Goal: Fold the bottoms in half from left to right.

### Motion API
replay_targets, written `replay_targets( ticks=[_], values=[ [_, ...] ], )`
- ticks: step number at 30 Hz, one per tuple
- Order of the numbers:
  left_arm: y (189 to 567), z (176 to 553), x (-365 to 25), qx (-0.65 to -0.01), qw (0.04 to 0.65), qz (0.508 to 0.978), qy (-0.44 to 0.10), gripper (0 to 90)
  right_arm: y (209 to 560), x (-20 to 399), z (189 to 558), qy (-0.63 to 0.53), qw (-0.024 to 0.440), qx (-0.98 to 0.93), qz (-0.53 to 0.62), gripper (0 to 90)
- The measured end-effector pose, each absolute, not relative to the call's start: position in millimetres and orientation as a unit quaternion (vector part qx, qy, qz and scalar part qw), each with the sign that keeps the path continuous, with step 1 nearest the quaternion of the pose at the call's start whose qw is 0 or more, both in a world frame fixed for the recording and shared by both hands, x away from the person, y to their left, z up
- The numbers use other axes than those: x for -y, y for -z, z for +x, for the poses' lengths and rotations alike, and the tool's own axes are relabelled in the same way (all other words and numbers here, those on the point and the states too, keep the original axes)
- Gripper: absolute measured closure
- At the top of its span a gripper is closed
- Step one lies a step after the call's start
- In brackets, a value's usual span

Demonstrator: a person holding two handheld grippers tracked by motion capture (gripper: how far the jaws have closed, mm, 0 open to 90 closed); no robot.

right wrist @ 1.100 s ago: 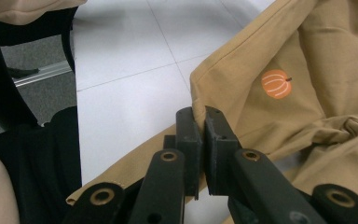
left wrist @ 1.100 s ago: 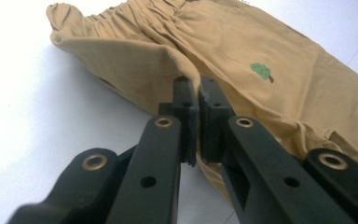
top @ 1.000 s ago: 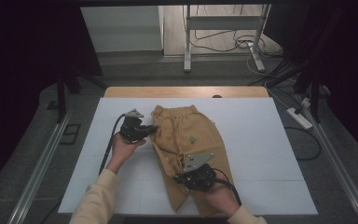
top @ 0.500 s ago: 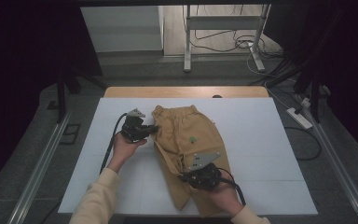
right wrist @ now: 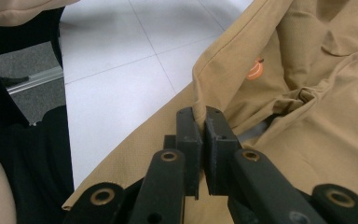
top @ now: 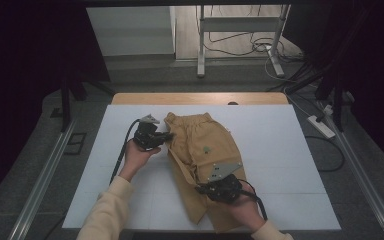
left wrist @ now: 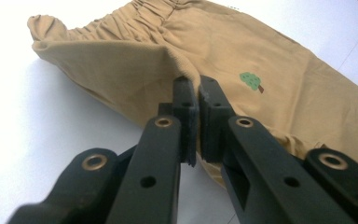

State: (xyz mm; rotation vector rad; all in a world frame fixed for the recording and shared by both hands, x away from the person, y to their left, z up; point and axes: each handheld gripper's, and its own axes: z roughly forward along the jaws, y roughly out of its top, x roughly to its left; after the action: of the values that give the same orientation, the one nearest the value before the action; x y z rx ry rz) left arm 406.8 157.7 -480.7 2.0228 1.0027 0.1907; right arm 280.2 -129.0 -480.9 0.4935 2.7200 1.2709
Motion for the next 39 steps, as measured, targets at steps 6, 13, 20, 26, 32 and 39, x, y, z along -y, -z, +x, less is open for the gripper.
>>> replay_targets(
  ticks=[6, 13, 20, 26, 32, 39],
  values=[
    [478.4, 409.1, -150.6, -0.395, 0.423, 0.812, -0.076, 86.1, 479.9, 135.4, 279.9, -0.418, 0.052, -0.892, 0.165, 85.4],
    [477.7, 411.3, -145.9, -0.393, 0.421, 0.814, -0.074, 86.1, 480.2, 141.3, 281.2, -0.416, 0.053, -0.891, 0.172, 85.4],
    [475.1, 413.3, -143.2, -0.391, 0.421, 0.815, -0.075, 86.0, 477.1, 143.9, 280.9, -0.422, 0.055, -0.888, 0.173, 85.4],
    [474.3, 415.2, -139.8, -0.39, 0.421, 0.816, -0.074, 85.9, 472.8, 146.3, 279.3, -0.428, 0.054, -0.885, 0.174, 85.5],
    [472.7, 417.3, -136.3, -0.388, 0.419, 0.817, -0.074, 85.9, 469.5, 149.6, 279.1, -0.433, 0.056, -0.882, 0.175, 85.4],
    [472.7, 419.8, -131.5, -0.387, 0.42, 0.818, -0.072, 85.9, 469.1, 153.7, 280.1, -0.433, 0.056, -0.881, 0.182, 85.4]
  ],
)
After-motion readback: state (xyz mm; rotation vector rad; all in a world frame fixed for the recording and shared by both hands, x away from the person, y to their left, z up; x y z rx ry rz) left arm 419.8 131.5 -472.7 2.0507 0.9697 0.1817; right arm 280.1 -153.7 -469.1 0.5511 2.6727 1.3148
